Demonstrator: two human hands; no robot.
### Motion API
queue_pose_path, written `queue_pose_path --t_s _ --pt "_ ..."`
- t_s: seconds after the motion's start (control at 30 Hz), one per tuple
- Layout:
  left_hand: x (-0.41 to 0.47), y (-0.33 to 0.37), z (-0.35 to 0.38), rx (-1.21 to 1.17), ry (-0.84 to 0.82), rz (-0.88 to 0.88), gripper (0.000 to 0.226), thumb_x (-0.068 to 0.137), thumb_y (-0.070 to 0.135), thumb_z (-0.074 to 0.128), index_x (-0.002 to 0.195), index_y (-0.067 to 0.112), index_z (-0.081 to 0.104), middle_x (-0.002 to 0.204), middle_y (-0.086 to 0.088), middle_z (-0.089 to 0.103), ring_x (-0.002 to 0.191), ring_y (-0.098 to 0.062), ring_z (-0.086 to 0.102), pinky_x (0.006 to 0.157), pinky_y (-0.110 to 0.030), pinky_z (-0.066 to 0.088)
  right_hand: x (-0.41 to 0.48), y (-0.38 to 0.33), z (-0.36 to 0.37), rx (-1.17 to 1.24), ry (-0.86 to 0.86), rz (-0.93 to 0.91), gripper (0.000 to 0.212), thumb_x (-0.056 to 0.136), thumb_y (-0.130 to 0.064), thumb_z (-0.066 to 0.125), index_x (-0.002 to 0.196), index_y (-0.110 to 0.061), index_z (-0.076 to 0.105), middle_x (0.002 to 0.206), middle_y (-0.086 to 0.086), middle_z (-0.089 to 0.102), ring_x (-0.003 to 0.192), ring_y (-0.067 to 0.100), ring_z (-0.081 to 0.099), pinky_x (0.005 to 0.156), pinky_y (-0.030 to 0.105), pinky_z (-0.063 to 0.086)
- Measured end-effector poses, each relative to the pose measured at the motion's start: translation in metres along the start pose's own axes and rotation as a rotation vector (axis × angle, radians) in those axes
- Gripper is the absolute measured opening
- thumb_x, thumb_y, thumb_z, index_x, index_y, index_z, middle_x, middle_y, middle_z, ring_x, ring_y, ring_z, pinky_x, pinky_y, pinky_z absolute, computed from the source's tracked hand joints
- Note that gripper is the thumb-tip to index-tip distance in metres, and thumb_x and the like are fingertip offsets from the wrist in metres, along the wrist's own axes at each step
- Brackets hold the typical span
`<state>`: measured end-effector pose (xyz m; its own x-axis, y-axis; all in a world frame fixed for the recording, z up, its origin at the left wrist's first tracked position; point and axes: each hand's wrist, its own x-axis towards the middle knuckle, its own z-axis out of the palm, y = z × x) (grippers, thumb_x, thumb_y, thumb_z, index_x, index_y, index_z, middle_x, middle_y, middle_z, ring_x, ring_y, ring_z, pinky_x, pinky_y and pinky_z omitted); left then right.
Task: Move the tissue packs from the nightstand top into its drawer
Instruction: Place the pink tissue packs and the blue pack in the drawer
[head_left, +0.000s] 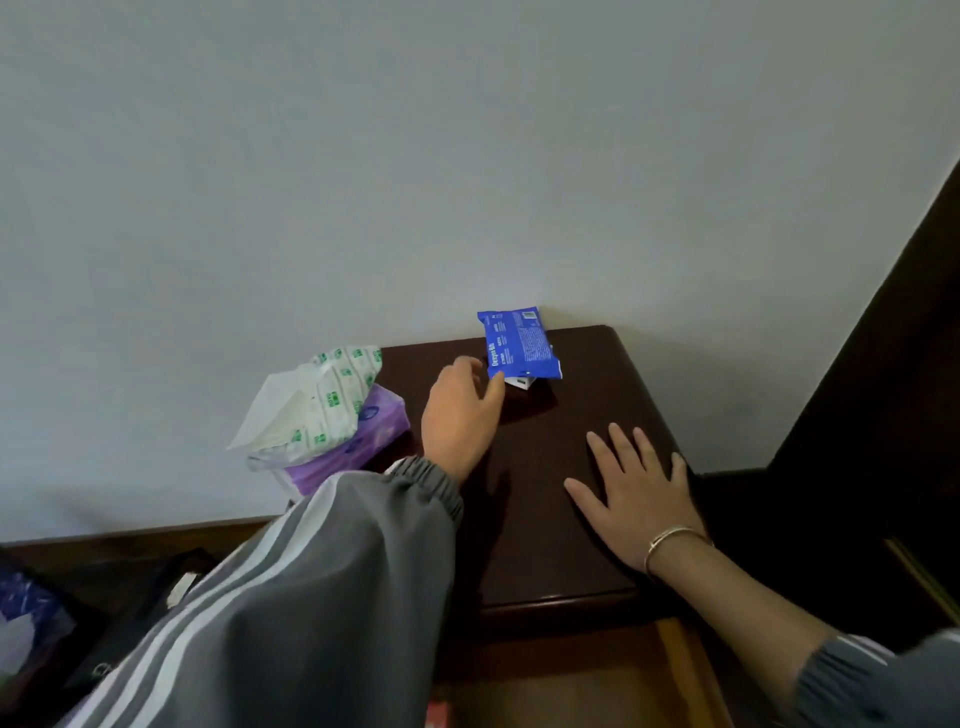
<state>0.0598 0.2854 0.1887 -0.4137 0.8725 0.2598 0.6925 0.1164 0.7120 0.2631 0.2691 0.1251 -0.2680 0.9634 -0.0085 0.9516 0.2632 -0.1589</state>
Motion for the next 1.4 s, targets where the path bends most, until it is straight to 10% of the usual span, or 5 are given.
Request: queue_pose_path --t_s 0.27,0.53,0.87,1.13,1.4 --pt "0.079 -0.001 0.053 -0.25 -0.068 -0.445 0.062 0.082 0.041 0.067 0.127 0.006 0.043 0.127 -0.012 0.056 0.114 -0.027 0.055 0.089 -0.034 0.045 -0.002 -0.002 0.0 0.014 0.047 -0.01 0.077 0.081 -0.071 0.009 0.148 -0.035 0.009 0.16 -0.005 0.003 0.147 0.019 -0.003 0.115 0.052 0.004" --pt "0.089 -0.005 0.027 -0.52 0.173 -0.413 0.036 0.081 0.002 0.049 0.116 0.009 0.057 0.074 -0.004 0.064 0.071 -0.023 0.063 0.069 -0.031 0.053 -0.002 -0.002 0.0 0.027 0.069 -0.008 0.077 0.08 -0.071 0.011 0.147 -0.035 0.013 0.159 -0.004 0.009 0.147 0.02 0.001 0.114 0.053 0.006" --pt "0.08 0.016 0.037 -0.127 -0.204 -0.3 0.052 0.083 0.047 0.064 0.108 0.002 0.062 0.107 -0.01 0.066 0.101 -0.026 0.063 0.086 -0.032 0.049 -0.002 -0.003 -0.004 0.032 0.048 -0.003 0.075 0.082 -0.07 0.013 0.148 -0.034 0.012 0.159 -0.003 0.008 0.147 0.021 0.001 0.115 0.054 0.007" --pt "0.082 0.024 0.068 -0.204 0.031 -0.363 0.059 0.082 0.029 0.068 0.132 0.016 0.039 0.117 -0.001 0.062 0.114 -0.025 0.057 0.105 -0.037 0.031 -0.002 -0.001 -0.001 0.048 0.067 -0.004 0.078 0.078 -0.072 0.01 0.147 -0.035 0.013 0.159 -0.005 0.009 0.147 0.02 0.001 0.114 0.053 0.004" --pt "0.095 0.035 -0.009 -0.581 0.091 -0.286 0.036 0.087 0.002 0.056 0.122 0.005 0.053 0.101 -0.01 0.061 0.083 -0.02 0.06 0.062 -0.026 0.05 -0.002 -0.002 -0.004 0.058 0.067 -0.005 0.077 0.078 -0.072 0.012 0.146 -0.036 0.016 0.159 -0.005 0.011 0.147 0.019 0.002 0.114 0.053 0.007"
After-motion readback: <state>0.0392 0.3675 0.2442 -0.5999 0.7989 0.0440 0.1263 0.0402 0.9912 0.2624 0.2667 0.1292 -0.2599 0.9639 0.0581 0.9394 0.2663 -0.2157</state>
